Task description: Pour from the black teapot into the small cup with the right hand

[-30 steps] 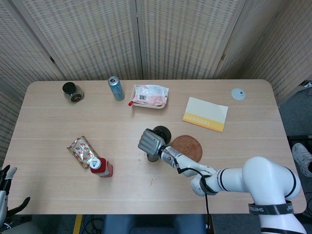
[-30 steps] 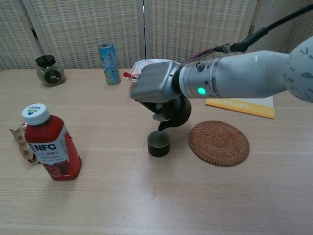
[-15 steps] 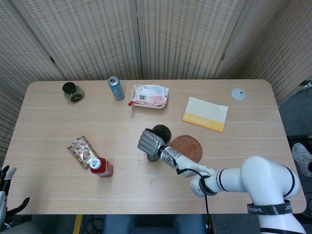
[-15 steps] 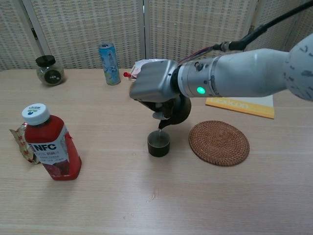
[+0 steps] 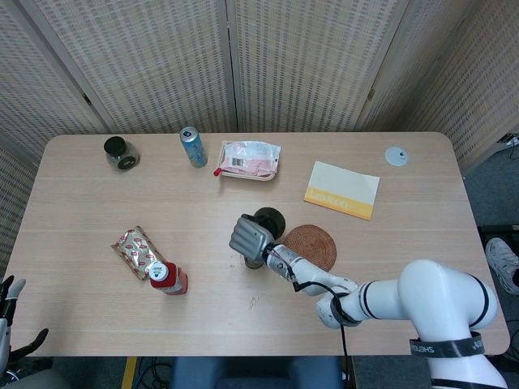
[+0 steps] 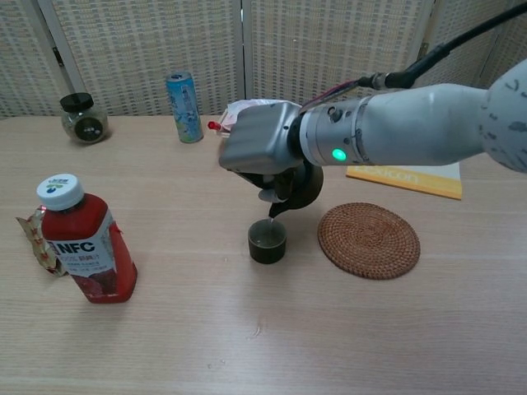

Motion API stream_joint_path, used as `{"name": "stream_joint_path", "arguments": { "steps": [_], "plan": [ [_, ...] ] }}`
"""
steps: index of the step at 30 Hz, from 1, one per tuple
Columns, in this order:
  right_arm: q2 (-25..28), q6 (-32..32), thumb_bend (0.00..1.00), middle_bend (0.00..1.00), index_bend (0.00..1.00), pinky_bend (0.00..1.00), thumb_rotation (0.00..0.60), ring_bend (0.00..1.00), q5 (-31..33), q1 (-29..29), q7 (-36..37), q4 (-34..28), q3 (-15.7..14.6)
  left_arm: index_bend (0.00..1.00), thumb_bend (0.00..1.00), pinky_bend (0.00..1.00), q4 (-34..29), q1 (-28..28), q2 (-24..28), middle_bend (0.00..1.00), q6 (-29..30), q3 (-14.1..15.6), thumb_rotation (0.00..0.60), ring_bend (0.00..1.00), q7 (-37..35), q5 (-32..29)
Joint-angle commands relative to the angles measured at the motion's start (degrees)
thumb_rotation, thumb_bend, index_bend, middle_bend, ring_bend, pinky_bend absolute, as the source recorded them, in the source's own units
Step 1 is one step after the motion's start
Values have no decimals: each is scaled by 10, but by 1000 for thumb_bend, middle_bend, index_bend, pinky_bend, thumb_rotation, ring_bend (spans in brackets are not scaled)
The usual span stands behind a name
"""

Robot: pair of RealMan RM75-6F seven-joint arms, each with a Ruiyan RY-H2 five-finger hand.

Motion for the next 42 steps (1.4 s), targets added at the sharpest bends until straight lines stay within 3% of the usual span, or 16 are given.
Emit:
{"name": "stream_joint_path", "arguments": {
  "steps": [1, 32, 42],
  "plan": [
    [0, 1, 484, 1000, 1000, 550, 536, 915, 1, 1, -3, 0, -1, 55, 210, 0, 0, 0, 0, 0, 0, 0, 600, 0, -1, 0],
    [-5, 7, 482, 1000, 1000, 550, 546, 919, 22, 16, -21, -10, -13, 55, 210, 0, 8, 2, -1, 0, 0, -3, 600, 0, -8, -1],
    [6, 11, 479, 1000, 1000, 560, 547, 919, 17, 2, 25, -19, 2, 55, 210, 0, 6, 3, 1, 0, 1, -2, 600, 0, -6, -1]
  ]
}}
